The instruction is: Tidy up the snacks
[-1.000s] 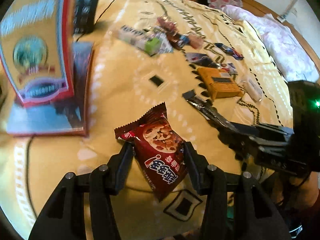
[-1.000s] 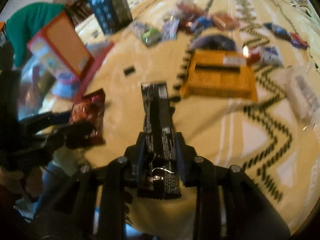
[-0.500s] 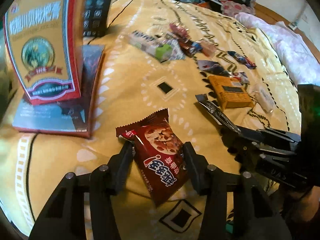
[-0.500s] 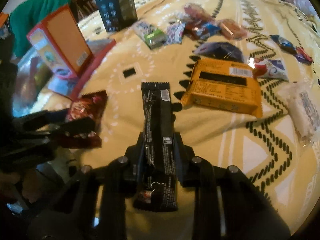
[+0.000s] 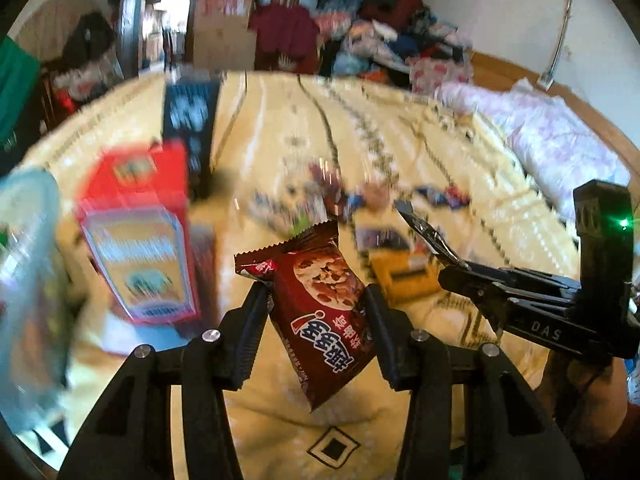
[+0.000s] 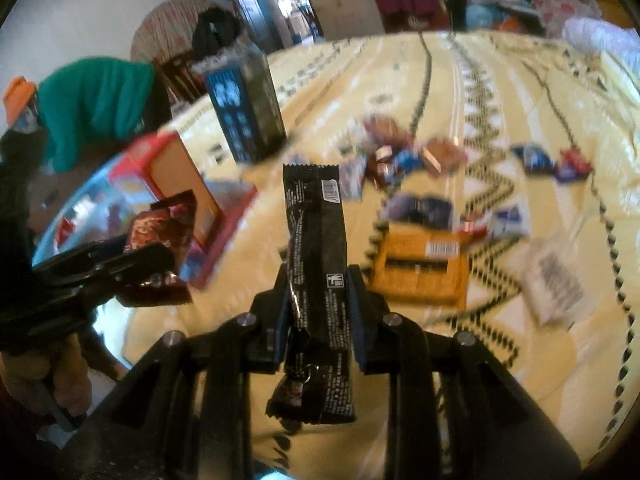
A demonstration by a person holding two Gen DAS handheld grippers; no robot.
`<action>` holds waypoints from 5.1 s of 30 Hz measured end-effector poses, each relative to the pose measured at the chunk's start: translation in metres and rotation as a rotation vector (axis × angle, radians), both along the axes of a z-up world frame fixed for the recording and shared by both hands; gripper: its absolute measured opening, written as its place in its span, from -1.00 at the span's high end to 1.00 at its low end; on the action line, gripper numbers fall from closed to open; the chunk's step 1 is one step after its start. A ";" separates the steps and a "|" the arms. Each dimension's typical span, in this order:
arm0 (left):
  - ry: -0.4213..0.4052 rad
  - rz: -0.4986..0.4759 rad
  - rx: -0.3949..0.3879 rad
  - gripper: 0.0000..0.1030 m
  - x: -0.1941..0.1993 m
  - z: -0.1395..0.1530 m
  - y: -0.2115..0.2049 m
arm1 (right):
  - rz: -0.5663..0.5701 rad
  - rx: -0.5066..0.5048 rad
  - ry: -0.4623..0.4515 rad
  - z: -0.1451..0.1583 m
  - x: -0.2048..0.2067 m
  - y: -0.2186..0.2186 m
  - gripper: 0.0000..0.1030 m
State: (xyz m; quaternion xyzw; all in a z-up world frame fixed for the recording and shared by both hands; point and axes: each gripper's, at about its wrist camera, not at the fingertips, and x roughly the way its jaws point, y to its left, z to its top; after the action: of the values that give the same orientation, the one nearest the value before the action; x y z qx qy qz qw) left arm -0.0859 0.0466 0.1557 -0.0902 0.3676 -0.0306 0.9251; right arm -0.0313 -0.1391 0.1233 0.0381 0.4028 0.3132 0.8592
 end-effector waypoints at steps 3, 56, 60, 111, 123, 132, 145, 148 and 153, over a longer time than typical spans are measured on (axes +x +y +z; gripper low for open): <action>-0.064 0.039 0.021 0.03 -0.005 0.033 0.017 | 0.007 0.014 -0.055 0.027 0.002 0.006 0.49; -0.069 0.687 0.035 0.08 -0.124 0.056 0.298 | 0.613 0.058 -0.094 0.124 -0.058 0.359 0.49; -0.061 0.684 0.036 0.14 -0.122 0.053 0.300 | 0.612 0.055 -0.091 0.123 -0.058 0.362 0.49; -0.008 0.678 0.013 0.18 -0.113 0.039 0.296 | 0.616 0.043 -0.027 0.099 -0.050 0.377 0.46; -0.002 0.686 -0.021 -0.09 -0.109 0.034 0.301 | 0.611 0.048 0.022 0.094 -0.045 0.377 -0.08; 0.002 0.685 -0.037 -0.29 -0.106 0.030 0.298 | 0.616 0.079 -0.004 0.105 -0.054 0.363 -0.28; -0.002 0.693 -0.062 -0.32 -0.108 0.030 0.298 | 0.592 0.102 0.049 0.092 -0.054 0.337 -0.42; -0.006 0.699 -0.069 -0.32 -0.111 0.029 0.298 | 0.580 0.103 0.060 0.087 -0.054 0.328 -0.43; -0.017 0.695 -0.067 -0.32 -0.111 0.031 0.296 | 0.561 0.106 0.074 0.081 -0.053 0.313 -0.43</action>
State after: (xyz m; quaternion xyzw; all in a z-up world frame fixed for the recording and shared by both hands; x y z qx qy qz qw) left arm -0.1974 0.3430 0.1865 -0.2403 0.3058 0.2735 0.8797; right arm -0.0841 0.1740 0.2042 -0.0183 0.4119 0.5575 0.7205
